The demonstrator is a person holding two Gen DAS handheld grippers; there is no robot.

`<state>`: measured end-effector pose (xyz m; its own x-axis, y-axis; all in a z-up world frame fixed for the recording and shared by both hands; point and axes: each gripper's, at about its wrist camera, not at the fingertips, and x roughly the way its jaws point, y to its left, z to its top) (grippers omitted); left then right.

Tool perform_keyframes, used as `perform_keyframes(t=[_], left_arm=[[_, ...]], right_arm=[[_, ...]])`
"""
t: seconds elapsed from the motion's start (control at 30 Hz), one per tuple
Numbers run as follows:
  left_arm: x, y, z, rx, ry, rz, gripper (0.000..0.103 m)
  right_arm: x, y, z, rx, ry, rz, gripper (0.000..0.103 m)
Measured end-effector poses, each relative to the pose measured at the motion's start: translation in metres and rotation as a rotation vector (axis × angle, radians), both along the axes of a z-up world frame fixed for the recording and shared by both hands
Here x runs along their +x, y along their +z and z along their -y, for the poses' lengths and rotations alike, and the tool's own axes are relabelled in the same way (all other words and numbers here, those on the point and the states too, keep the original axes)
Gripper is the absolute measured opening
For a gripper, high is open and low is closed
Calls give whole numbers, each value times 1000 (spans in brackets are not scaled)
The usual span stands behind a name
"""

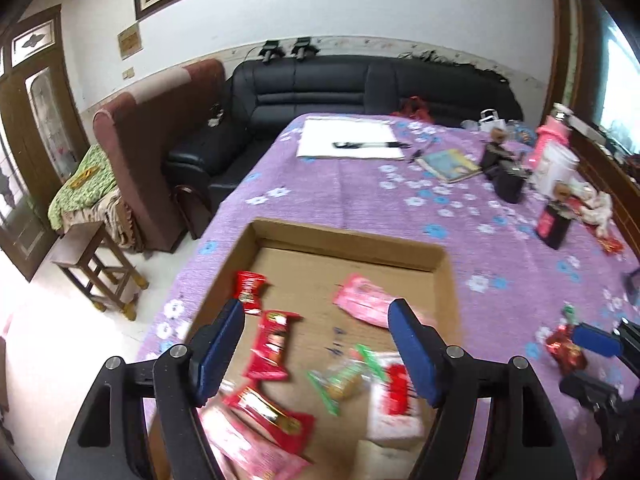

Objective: Organize snacks
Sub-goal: 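Withdraw both open tools from the tray toward the red-gold bag and green sweet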

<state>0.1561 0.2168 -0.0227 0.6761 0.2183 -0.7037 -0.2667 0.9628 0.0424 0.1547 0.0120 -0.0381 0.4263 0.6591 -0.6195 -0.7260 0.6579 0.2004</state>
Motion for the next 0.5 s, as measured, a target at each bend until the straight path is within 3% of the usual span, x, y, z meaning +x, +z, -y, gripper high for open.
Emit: perform_keyframes(t=[0.3, 0.5], left_arm=[[-32, 17, 66, 13, -92, 55, 89], [-49, 9, 102, 36, -106, 46, 93]], right_arm=[[-8, -2, 64, 11, -94, 7, 64], [-17, 0, 101, 2, -151, 32, 76]])
